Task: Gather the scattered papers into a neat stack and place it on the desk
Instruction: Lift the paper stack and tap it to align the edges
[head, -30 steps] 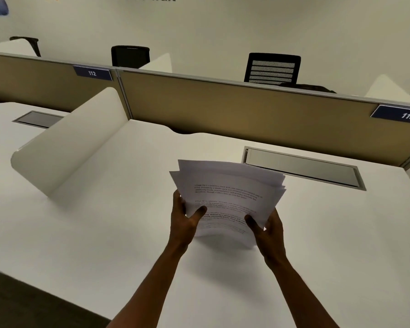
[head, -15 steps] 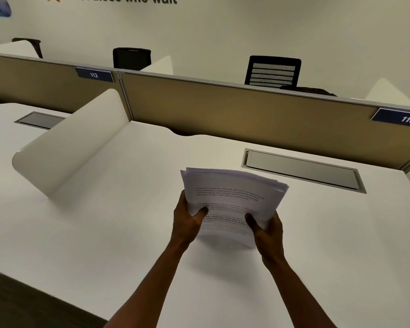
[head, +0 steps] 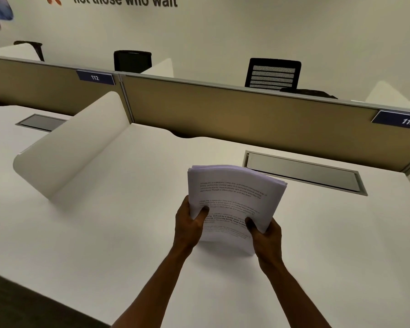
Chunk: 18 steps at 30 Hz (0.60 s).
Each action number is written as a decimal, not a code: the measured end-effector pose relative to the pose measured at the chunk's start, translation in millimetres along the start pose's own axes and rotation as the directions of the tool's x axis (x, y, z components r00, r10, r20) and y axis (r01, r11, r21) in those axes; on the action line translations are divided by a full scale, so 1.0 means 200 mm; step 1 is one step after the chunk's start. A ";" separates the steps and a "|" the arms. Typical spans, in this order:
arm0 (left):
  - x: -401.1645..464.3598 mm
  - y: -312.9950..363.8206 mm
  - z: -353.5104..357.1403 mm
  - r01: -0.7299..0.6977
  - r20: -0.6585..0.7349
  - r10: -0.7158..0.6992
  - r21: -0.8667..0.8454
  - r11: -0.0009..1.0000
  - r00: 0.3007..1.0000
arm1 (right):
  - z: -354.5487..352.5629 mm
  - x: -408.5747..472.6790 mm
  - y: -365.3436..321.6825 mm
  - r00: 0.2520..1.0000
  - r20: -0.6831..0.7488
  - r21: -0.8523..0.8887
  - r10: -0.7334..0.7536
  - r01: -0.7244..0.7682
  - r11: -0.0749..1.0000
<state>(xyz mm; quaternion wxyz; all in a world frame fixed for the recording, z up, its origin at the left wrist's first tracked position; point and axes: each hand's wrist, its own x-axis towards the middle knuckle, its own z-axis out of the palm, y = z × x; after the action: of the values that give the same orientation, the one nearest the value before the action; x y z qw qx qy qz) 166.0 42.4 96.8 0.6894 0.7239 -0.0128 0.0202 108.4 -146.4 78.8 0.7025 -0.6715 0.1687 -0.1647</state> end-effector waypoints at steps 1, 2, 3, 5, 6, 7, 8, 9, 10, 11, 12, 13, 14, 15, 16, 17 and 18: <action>0.00 0.00 0.00 0.002 0.000 -0.002 -0.002 1.000 1.000 | -0.01 0.00 0.00 1.000 0.004 -0.001 -0.008 0.008 1.000; 0.00 -0.02 0.00 0.010 0.006 -0.010 0.000 1.000 1.000 | -0.01 0.00 0.01 1.000 0.010 -0.007 -0.015 0.015 1.000; -0.01 -0.03 0.01 0.026 0.017 -0.027 0.012 1.000 1.000 | -0.01 -0.01 0.02 1.000 0.015 -0.019 -0.015 0.016 1.000; -0.02 -0.05 0.01 0.053 0.037 -0.054 0.032 0.998 0.998 | -0.01 -0.02 0.03 1.000 0.010 -0.049 -0.006 0.007 0.999; -0.02 -0.04 0.01 0.046 0.043 -0.047 0.031 0.998 0.998 | -0.01 -0.01 0.03 1.000 0.004 -0.066 -0.009 0.009 0.998; -0.03 -0.01 0.01 0.025 0.041 -0.026 0.037 0.999 0.999 | -0.02 -0.01 0.02 1.000 -0.001 -0.091 -0.019 0.018 0.996; -0.03 0.03 0.00 -0.016 0.023 0.015 0.058 0.998 1.000 | -0.03 0.01 0.00 0.999 -0.001 -0.125 -0.038 0.038 0.991; -0.02 0.08 -0.01 -0.083 -0.020 0.086 0.107 0.991 0.996 | -0.05 0.02 -0.03 0.998 0.006 -0.165 -0.070 0.070 0.984; -0.01 0.14 -0.03 -0.168 -0.070 0.182 0.172 0.971 0.981 | -0.06 0.03 -0.07 0.994 0.023 -0.209 -0.108 0.110 0.972; 0.00 0.21 -0.04 -0.263 -0.108 0.299 0.263 0.928 0.948 | -0.08 0.05 -0.11 0.987 0.057 -0.260 -0.151 0.160 0.952; 0.03 0.30 -0.05 -0.362 -0.108 0.425 0.366 0.858 0.899 | -0.09 0.06 -0.16 0.975 0.105 -0.314 -0.195 0.218 0.924; 0.06 0.40 -0.07 -0.453 -0.051 0.533 0.461 0.763 0.845 | -0.09 0.08 -0.20 0.959 0.157 -0.374 -0.236 0.279 0.884; 0.09 0.50 -0.09 -0.526 0.061 0.593 0.541 0.656 0.803 | -0.09 0.09 -0.24 0.941 0.205 -0.433 -0.268 0.333 0.838; 0.13 0.58 -0.10 -0.577 0.206 0.589 0.599 0.556 0.781 | -0.08 0.11 -0.29 0.925 0.246 -0.484 -0.291 0.377 0.790; 0.17 0.65 -0.11 -0.599 0.343 0.516 0.635 0.488 0.785 | -0.07 0.13 -0.33 0.910 0.283 -0.521 -0.304 0.412 0.748; 0.20 0.71 -0.12 -0.591 0.436 0.403 0.655 0.470 0.804 | -0.06 0.15 -0.37 0.892 0.322 -0.550 -0.318 0.450 0.704; 0.23 0.74 -0.13 -0.569 0.483 0.302 0.658 0.494 0.822 | -0.05 0.16 -0.41 0.870 0.364 -0.573 -0.334 0.492 0.655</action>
<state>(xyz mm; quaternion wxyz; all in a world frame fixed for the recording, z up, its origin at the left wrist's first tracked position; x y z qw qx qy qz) 204.6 62.0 248.8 0.2659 0.9140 -0.2936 0.0879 130.9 -173.4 160.3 0.3830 -0.9069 -0.0242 -0.1742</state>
